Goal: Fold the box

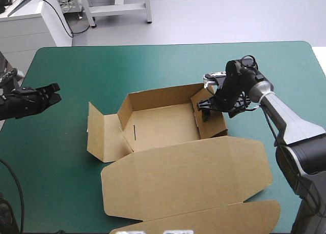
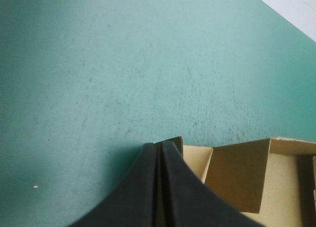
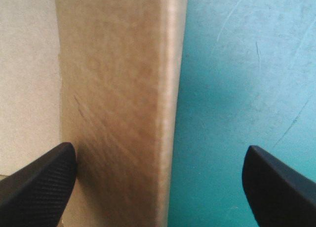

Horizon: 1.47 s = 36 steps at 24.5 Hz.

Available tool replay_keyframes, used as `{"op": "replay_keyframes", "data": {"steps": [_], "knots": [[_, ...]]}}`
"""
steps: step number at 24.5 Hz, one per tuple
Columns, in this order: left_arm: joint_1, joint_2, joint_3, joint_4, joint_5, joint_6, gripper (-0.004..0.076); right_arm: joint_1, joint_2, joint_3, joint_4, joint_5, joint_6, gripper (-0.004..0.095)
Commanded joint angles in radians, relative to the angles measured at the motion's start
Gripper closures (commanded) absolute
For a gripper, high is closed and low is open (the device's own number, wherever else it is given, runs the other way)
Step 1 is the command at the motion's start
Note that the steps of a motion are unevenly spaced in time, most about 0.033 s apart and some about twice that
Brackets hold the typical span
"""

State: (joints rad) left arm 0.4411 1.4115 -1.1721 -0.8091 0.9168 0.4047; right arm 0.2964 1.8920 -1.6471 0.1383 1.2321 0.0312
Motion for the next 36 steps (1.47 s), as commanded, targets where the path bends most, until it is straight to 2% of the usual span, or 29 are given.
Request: {"op": "replay_keyframes", "data": {"steps": [1, 2, 3, 5, 6, 7, 14, 18, 22, 25, 28, 33, 35, 36], "knots": [[-0.001, -0.029, -0.025, -0.058, -0.026, -0.005, 0.0717, -0.001, -0.053, -0.021, 0.019, 0.018, -0.012, 0.0192], [-0.001, -0.029, -0.025, -0.058, -0.025, -0.005, 0.0717, -0.001, -0.053, -0.021, 0.019, 0.018, 0.001, 0.036], [-0.001, -0.029, -0.025, -0.058, -0.025, -0.005, 0.0717, -0.001, -0.053, -0.021, 0.015, 0.018, 0.001, 0.0476], [-0.001, -0.029, -0.025, -0.058, -0.025, -0.005, 0.0717, -0.001, -0.053, -0.021, 0.008, 0.018, -0.002, 0.081], [-0.001, -0.029, -0.025, -0.058, -0.025, -0.005, 0.0717, -0.001, -0.053, -0.021, 0.008, 0.018, -0.012, 0.0937], [-0.001, -0.029, -0.025, -0.058, -0.025, -0.005, 0.0717, -0.001, -0.053, -0.021, 0.008, 0.018, -0.015, 0.0906], [-0.001, -0.029, -0.025, -0.051, -0.023, -0.005, 0.0717, -0.005, -0.127, -0.048, -0.026, 0.018, -0.031, 0.0908], [-0.001, -0.029, -0.025, -0.049, -0.023, 0.0, 0.0717, -0.005, -0.242, -0.071, -0.054, 0.018, -0.031, 0.0908], [-0.001, -0.029, -0.025, -0.044, -0.055, 0.001, 0.0717, -0.005, -0.355, -0.079, -0.138, 0.018, 0.018, 0.0908], [-0.001, -0.029, -0.025, -0.046, -0.057, 0.001, 0.0717, -0.005, -0.431, -0.079, -0.138, 0.018, 0.02, 0.0908], [-0.001, -0.029, -0.025, -0.038, -0.039, 0.009, 0.0718, -0.005, -0.501, -0.079, -0.109, 0.018, 0.02, 0.0908], [-0.001, -0.029, -0.025, -0.009, -0.005, 0.043, 0.0715, -0.005, -0.556, -0.08, -0.074, -0.092, 0.013, 0.0908], [-0.001, -0.029, -0.025, -0.023, -0.018, 0.043, 0.0678, -0.005, -0.556, -0.08, -0.007, -0.124, 0.012, 0.092], [-0.001, -0.029, -0.025, -0.032, -0.007, 0.043, 0.0602, -0.005, -0.556, -0.08, 0.021, -0.145, -0.001, 0.0927]]}}
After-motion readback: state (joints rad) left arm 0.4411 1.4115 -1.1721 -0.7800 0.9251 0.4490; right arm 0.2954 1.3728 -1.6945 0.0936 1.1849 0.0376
